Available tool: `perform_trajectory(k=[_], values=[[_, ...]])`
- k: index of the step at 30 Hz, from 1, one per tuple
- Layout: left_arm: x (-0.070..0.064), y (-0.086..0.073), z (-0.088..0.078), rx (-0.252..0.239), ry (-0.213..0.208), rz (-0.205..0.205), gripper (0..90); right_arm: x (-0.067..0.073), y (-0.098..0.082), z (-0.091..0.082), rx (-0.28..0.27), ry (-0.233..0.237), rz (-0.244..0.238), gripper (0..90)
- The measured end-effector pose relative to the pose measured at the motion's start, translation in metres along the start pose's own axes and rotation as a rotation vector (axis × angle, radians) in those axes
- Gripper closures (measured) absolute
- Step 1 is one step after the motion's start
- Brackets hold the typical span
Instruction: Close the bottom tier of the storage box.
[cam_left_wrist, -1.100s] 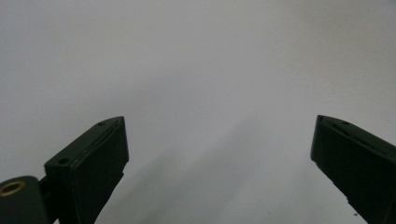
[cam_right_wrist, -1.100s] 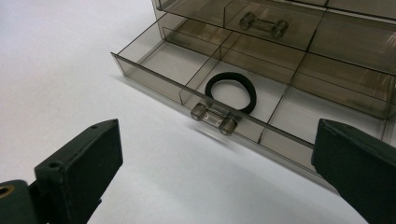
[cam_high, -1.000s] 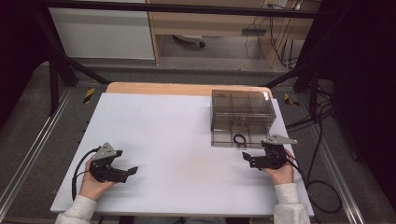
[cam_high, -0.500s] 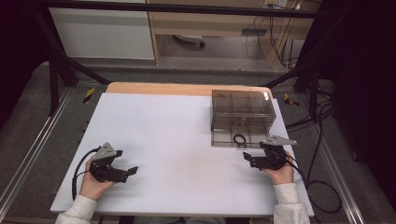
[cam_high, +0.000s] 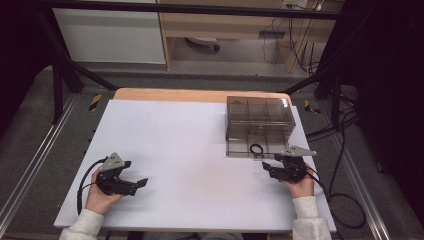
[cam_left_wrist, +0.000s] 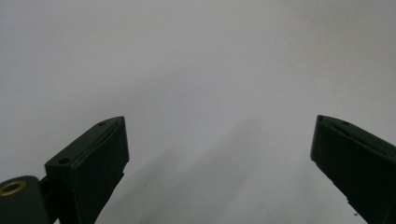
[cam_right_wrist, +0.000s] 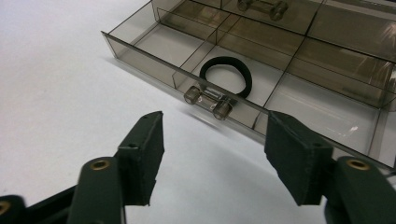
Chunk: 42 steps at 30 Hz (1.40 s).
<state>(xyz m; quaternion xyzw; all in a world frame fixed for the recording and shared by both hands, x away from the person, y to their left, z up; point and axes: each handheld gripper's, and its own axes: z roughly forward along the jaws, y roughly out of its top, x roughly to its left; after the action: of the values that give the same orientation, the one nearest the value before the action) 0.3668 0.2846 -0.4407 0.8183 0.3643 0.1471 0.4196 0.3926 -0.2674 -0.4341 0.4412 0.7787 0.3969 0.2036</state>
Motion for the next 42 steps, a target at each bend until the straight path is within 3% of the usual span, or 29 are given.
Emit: perform_trajectory(k=[12,25,38,42], values=[[-0.0001,-0.0003,-0.0001,-0.001,0.000,0.000,4.3,-0.0002,-0.0005,-0.0007,0.001,-0.012,-0.008,59.0],[0.0001,-0.0002,-0.0008,-0.002,0.002,0.002,4.3,0.0001,-0.0011,0.0012,0.038,-0.023,-0.015,77.8],[-0.0004,-0.0002,-0.0008,-0.001,0.003,0.004,4.3,-0.0005,-0.0006,0.0016,0.057,-0.039,-0.004,90.0],[-0.0004,-0.0001,-0.0007,-0.001,0.003,0.004,4.3,-0.0006,-0.0006,0.0020,0.063,-0.039,-0.008,90.0]])
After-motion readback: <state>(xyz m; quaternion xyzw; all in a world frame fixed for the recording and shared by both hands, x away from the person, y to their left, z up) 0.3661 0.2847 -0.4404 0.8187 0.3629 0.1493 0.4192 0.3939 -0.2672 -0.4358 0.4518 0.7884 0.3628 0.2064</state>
